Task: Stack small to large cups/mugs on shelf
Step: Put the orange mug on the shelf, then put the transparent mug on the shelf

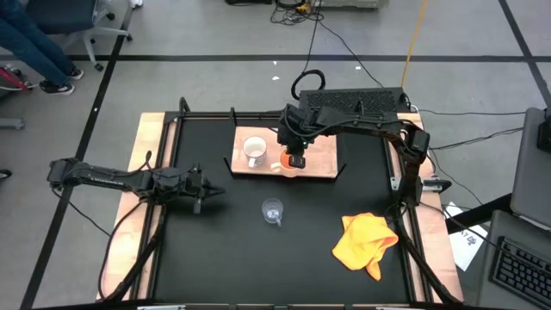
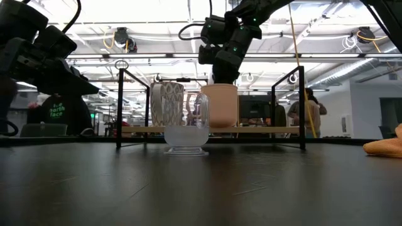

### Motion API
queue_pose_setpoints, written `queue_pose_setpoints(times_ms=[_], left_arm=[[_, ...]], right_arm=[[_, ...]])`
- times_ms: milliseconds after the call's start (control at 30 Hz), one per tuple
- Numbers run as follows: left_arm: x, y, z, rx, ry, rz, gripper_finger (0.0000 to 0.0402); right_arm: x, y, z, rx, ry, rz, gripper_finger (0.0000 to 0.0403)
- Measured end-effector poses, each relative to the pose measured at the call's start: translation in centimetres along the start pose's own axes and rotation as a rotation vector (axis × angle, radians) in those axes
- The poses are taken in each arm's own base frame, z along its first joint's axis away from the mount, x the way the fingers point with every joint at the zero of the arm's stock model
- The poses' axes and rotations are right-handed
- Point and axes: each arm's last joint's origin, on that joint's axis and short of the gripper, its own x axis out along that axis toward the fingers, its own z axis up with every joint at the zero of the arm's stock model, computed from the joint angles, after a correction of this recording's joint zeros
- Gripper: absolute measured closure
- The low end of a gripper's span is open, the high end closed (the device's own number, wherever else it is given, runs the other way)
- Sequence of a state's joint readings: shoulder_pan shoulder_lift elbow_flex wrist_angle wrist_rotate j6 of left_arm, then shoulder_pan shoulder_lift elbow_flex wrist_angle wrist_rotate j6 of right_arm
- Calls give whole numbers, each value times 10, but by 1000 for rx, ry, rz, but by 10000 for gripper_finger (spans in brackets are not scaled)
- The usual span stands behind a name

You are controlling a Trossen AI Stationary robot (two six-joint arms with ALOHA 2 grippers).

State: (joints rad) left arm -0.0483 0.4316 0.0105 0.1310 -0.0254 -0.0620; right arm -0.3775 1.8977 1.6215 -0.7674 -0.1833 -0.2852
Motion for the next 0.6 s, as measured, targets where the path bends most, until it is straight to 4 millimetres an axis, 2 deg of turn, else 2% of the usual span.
queue_pose_setpoints(times_ms=[133,433,600], left_arm=[[0,0,0,0,0,0,401],[0,0,0,0,0,0,401],[0,0,0,-1,0,0,401]], right_arm=[[0,0,0,-1,1,1,324],[0,0,0,6,2,1,238],[0,0,0,8,1,1,223]])
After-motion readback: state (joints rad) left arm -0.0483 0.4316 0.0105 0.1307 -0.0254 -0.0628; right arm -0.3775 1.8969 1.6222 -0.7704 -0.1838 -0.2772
